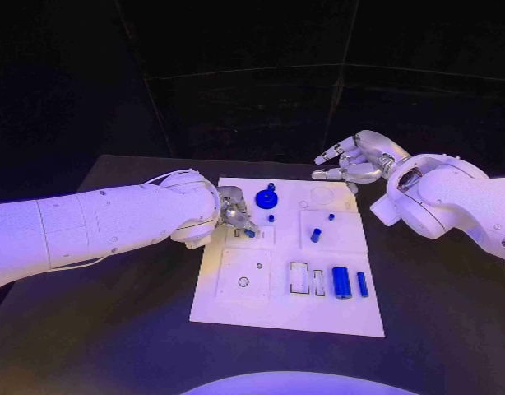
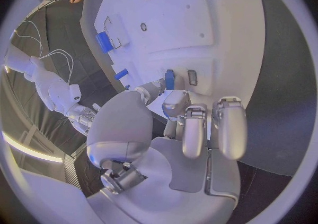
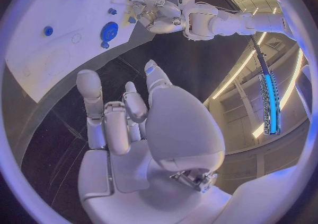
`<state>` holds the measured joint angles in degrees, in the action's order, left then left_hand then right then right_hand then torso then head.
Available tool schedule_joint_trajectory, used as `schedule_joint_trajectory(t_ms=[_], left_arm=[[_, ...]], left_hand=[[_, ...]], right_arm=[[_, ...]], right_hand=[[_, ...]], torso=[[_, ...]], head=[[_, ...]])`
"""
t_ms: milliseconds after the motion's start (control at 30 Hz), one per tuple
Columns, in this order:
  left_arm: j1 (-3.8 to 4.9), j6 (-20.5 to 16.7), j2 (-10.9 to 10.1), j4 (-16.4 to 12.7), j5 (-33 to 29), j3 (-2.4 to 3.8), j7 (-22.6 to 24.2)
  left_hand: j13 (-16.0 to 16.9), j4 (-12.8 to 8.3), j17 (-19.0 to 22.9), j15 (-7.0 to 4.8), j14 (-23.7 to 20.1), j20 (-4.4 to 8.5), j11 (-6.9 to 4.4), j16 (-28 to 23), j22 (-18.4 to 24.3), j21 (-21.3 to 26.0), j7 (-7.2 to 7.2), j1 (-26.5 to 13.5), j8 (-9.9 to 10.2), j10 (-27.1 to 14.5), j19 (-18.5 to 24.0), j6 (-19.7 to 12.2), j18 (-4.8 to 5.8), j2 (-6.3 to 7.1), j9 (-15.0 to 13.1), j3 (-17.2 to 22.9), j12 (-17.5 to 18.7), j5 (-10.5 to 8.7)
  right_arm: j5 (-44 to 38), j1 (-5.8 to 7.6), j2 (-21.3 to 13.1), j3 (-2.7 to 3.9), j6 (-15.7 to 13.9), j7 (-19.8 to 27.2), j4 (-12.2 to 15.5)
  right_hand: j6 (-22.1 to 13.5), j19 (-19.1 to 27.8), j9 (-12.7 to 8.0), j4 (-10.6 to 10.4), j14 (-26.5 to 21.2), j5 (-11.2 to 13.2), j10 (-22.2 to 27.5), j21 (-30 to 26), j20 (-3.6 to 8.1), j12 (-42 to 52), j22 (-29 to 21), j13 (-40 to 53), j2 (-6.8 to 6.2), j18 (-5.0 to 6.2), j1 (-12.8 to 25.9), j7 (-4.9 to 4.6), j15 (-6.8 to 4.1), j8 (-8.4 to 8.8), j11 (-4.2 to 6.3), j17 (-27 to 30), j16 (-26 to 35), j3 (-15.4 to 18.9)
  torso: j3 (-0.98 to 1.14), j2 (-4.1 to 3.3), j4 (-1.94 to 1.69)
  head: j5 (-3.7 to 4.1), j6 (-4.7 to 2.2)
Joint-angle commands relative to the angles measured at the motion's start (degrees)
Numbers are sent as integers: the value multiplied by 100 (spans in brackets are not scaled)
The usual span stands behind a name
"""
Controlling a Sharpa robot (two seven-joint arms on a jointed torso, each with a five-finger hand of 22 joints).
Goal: Assemble the parts on the task board
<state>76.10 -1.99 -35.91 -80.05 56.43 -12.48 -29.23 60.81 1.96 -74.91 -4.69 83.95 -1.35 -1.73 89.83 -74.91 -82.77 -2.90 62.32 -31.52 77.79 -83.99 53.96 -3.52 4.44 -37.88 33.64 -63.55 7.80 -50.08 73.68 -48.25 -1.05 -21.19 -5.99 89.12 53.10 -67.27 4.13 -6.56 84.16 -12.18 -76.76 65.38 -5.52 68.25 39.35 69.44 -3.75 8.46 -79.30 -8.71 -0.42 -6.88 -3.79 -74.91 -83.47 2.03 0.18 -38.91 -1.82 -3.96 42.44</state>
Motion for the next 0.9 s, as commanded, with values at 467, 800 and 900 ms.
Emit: schedule_joint_trajectory(t_ms=[467,800,900], left_arm=[[1,243,10,11,71,-16,-7],[1,338,21,29,74,-21,-11],[1,346,24,36,74,-21,-10]], left_hand=[[10,-728,-1509,-31,605,-5,-4,17,-208,35,48,-29,-45,3,-35,-29,72,36,-27,728,7,-8],[15,-487,-1509,-75,605,32,-61,17,-249,23,122,-352,-65,46,-55,130,80,145,3,318,-23,-27],[21,-298,-1509,-77,605,37,-59,17,-260,20,123,-561,-66,56,-60,188,82,130,34,143,-37,-34]], right_arm=[[46,14,-2,3,8,44,7],[47,14,3,3,14,43,1],[47,14,-7,3,14,40,2]], right_hand=[[38,48,3,-10,275,-42,42,-43,13,-23,-14,-11,51,45,14,6,-35,-29,21,-152,23,47],[38,48,3,-10,275,-42,42,-43,13,-23,-14,-11,51,45,14,6,-35,-29,21,-152,23,47],[40,50,2,-17,274,-53,43,-54,15,-28,-27,-18,59,46,25,8,-36,-34,22,-140,32,55]], torso=[[1,1,0],[2,3,-4],[2,1,-6]], head=[[2,35],[4,64],[4,74]])
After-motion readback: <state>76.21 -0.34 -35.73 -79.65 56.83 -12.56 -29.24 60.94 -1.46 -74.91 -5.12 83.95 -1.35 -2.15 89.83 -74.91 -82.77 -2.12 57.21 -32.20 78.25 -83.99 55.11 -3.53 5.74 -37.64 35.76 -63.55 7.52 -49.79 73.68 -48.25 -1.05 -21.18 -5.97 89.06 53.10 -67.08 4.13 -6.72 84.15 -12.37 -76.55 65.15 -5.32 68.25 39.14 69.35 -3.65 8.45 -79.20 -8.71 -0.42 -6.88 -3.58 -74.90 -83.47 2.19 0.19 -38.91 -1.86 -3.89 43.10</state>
